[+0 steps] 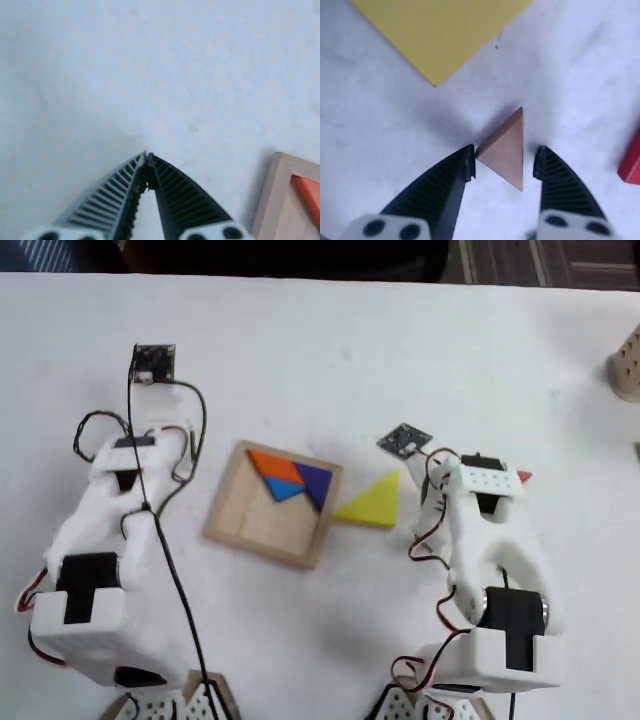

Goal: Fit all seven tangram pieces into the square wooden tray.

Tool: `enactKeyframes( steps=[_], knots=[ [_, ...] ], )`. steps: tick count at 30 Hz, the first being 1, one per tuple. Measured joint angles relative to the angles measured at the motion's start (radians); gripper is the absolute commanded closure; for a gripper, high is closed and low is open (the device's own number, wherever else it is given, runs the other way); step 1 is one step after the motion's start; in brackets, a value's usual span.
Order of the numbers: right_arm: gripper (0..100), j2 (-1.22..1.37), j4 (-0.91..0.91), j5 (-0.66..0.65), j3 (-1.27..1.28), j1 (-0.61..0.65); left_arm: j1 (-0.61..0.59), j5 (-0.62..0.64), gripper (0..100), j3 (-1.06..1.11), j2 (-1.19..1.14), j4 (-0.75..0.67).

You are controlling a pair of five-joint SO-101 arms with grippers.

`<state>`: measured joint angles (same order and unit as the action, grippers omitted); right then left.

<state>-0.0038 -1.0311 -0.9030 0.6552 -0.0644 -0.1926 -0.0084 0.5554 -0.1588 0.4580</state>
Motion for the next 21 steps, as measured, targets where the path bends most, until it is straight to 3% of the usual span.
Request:
enactKeyframes(
  steps=[7,17,21],
  knots=[
    [94.0,0.068,-0.021,0.0,-0.066,0.005,0.0,0.0,98,0.0,0.0,0.0],
    [94.5,0.078,-0.043,0.049,-0.086,0.006,0.0,0.0,98,0.0,0.0,0.0],
    [94.6,0.06,-0.149,0.103,-0.133,0.009,0.0,0.0,98,0.0,0.0,0.0]
  ],
)
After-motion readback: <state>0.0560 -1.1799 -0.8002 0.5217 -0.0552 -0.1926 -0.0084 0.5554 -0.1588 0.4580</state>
